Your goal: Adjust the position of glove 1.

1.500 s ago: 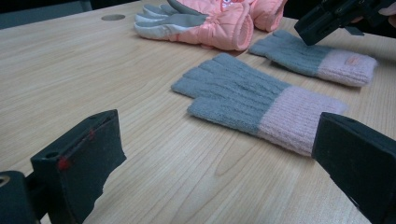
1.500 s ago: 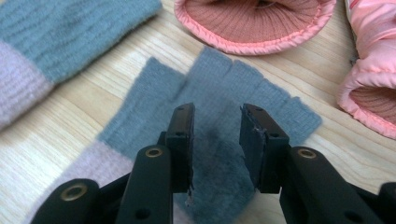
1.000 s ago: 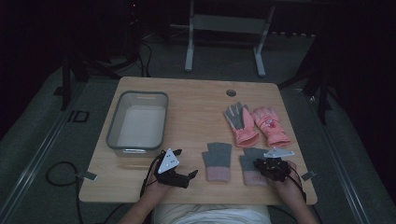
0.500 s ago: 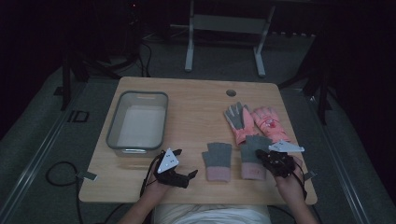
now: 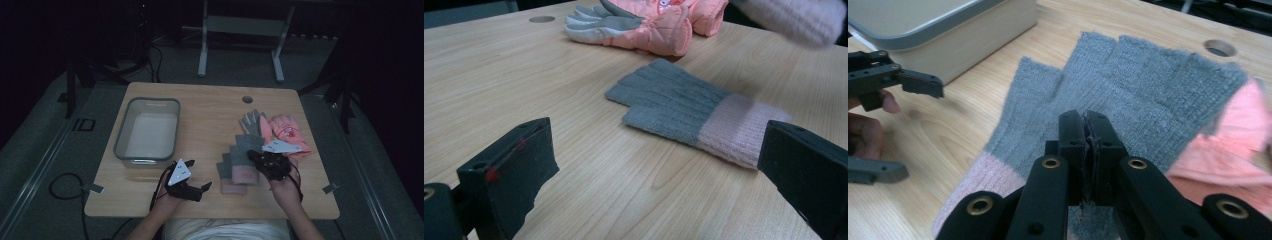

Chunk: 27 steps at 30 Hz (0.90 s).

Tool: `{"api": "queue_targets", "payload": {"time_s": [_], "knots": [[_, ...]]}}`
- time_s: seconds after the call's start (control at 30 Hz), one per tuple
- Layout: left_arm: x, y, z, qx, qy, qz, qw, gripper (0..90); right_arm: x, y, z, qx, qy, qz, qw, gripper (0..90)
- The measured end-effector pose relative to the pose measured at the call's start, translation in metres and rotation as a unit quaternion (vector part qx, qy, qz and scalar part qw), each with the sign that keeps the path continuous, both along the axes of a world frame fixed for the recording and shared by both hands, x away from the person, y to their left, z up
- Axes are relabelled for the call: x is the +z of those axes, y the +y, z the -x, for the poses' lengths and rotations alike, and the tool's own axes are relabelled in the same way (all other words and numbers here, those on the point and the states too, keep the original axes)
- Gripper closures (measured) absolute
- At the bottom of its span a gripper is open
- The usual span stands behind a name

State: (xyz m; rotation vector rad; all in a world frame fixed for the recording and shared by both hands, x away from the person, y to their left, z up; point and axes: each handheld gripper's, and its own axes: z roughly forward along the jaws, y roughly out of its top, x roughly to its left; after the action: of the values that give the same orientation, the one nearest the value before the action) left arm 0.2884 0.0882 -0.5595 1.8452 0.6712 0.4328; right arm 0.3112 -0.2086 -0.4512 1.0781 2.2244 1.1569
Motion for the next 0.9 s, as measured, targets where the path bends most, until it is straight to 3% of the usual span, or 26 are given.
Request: {"api": "queue_targets", "payload": {"time_s": [0.17, 0.47, 0.9], "knots": [[0.0, 0.0, 0.0, -0.001, 0.0, 0.001, 1.0, 1.6, -0.015, 0.016, -0.006, 0.017, 0.029, 0.001, 0.9994, 87.0], [0.0, -0.001, 0.0, 0.0, -0.001, -0.004, 1.0, 1.6, -0.045, 0.026, -0.015, 0.034, 0.079, 0.013, 0.9962, 86.9], [0.0, -0.003, 0.001, 0.003, -0.005, -0.017, 0.9998, 1.6, -0.071, 0.028, -0.029, 0.036, 0.109, 0.034, 0.9928, 86.4]]}}
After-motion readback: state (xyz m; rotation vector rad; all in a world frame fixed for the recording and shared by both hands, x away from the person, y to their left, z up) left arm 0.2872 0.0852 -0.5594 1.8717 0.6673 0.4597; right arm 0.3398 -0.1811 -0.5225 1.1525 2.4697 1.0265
